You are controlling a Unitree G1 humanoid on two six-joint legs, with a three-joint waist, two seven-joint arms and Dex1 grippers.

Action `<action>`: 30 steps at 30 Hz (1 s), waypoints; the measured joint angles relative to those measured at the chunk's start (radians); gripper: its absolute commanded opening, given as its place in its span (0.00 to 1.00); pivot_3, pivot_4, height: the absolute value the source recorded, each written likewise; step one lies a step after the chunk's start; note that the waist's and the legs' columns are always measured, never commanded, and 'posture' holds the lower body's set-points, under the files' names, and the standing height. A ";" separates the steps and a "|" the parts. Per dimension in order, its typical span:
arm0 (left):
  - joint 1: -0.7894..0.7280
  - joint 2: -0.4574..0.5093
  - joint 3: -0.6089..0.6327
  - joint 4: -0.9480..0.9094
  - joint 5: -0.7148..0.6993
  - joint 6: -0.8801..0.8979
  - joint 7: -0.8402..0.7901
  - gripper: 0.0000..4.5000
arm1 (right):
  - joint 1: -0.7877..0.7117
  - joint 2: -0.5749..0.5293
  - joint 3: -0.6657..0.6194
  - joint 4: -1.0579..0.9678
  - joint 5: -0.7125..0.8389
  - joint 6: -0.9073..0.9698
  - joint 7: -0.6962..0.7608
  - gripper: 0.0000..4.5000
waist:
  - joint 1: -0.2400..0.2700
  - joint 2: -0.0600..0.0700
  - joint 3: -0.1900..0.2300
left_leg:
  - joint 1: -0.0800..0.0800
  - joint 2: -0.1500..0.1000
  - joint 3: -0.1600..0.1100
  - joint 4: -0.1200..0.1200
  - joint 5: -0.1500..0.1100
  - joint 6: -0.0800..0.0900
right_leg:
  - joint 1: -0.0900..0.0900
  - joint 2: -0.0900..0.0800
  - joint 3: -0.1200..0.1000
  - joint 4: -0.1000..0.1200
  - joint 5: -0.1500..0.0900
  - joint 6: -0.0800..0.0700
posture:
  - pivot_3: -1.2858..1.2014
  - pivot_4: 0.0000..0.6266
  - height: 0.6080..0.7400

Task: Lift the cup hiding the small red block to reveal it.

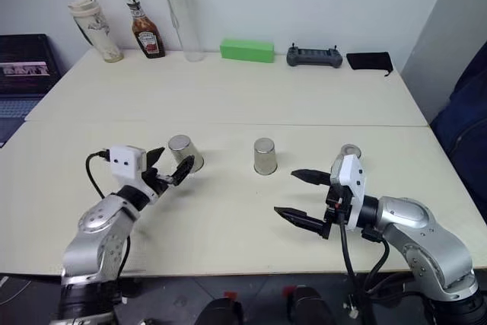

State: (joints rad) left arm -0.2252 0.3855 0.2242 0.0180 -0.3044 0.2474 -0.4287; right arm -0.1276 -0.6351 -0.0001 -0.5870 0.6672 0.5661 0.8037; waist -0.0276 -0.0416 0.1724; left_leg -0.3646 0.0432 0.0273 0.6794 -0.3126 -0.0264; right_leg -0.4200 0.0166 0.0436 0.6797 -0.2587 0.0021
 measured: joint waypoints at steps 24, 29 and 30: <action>-0.115 -0.034 -0.017 0.235 0.056 -0.177 0.038 0.61 | 0.036 -0.004 -0.020 -0.038 0.002 0.009 -0.064 1.00 | -0.001 0.000 0.000 | 0.000 0.000 0.000 0.000 0.000 0.000 | 0.000 0.000 0.000 0.000 0.000 0.000 | 0.52 0.24 1.00; -0.122 0.023 0.052 0.098 0.052 -0.079 0.117 0.61 | 0.037 -0.002 -0.020 -0.035 0.001 0.007 -0.062 1.00 | -0.002 0.000 0.000 | 0.000 0.001 0.000 0.000 0.000 0.000 | 0.000 0.000 0.000 0.000 0.000 0.000 | 0.52 0.24 1.00; -0.123 0.028 0.060 0.093 0.052 -0.073 0.124 0.61 | 0.037 -0.002 -0.020 -0.035 0.001 0.007 -0.062 1.00 | -0.002 0.000 0.000 | 0.000 0.001 0.000 0.000 0.000 0.000 | 0.000 0.000 -0.001 0.000 0.000 0.000 | 0.52 0.24 1.00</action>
State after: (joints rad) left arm -0.3478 0.4135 0.2840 0.1110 -0.2529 0.1745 -0.3045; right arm -0.0906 -0.6370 -0.0198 -0.6220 0.6682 0.5727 0.7415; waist -0.0298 -0.0417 0.1724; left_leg -0.3645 0.0440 0.0269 0.6791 -0.3126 -0.0265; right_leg -0.4200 0.0164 0.0430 0.6799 -0.2587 0.0023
